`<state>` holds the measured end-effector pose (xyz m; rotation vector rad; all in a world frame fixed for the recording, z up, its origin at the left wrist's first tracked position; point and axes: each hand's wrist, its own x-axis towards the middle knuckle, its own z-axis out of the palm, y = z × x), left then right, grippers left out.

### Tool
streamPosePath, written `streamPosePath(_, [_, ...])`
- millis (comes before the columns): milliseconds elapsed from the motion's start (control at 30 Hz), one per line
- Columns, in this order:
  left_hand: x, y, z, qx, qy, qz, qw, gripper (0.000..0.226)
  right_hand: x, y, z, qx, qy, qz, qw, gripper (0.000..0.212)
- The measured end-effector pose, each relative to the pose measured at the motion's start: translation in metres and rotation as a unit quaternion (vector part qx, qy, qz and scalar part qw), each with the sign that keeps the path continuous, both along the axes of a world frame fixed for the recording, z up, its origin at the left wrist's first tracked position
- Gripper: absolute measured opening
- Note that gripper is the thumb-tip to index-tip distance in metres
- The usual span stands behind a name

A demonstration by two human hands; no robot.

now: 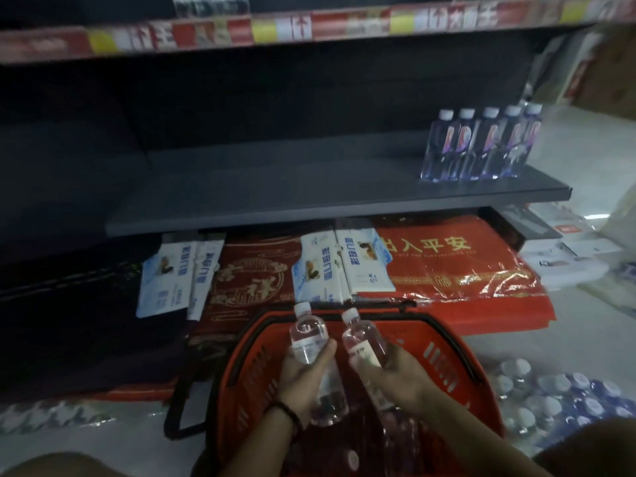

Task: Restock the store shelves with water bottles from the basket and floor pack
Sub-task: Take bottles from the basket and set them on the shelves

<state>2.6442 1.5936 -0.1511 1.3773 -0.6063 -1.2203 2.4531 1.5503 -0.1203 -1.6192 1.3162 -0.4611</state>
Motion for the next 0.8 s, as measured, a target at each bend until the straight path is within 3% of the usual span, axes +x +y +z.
streamPosePath(100, [-0.003,0.008,0.035,-0.05,-0.011,-0.039,0.998,0.034,0.025,0.002,0.029,0.033,-0.13,-0.023,0.991,0.039])
streamPosePath(233, [0.015,0.015,0.087,-0.071,-0.056,-0.029,0.995,0.055,0.039,-0.003,0.07,0.107,-0.219,0.0,0.97,0.036])
streamPosePath(333, [0.038,0.021,0.132,-0.065,-0.048,-0.037,0.996,0.039,0.04,-0.007,0.107,0.145,-0.27,0.062,0.95,0.033])
streamPosePath(433, [0.057,0.02,0.169,-0.073,-0.061,-0.055,0.994,0.04,0.044,-0.018,0.142,0.176,-0.331,0.107,0.921,0.056])
streamPosePath(533, [0.075,0.018,0.21,-0.107,-0.089,-0.074,0.988,0.062,0.061,-0.036,0.183,0.133,-0.321,0.137,0.927,0.096])
streamPosePath(567, [0.081,0.016,0.223,-0.126,-0.094,-0.075,0.985,0.068,0.069,-0.039,0.203,0.106,-0.31,0.162,0.931,0.094])
streamPosePath(667, [0.099,0.007,0.271,-0.179,-0.08,-0.063,0.979,0.07,0.093,-0.043,0.273,-0.009,-0.275,0.21,0.938,0.055])
streamPosePath(700, [0.104,0.003,0.292,-0.194,-0.087,-0.053,0.976,0.066,0.101,-0.046,0.296,-0.049,-0.269,0.2,0.941,0.051])
streamPosePath(800, [0.128,-0.013,0.353,-0.239,-0.149,-0.042,0.959,0.056,0.128,-0.061,0.356,-0.145,-0.276,0.158,0.937,0.063])
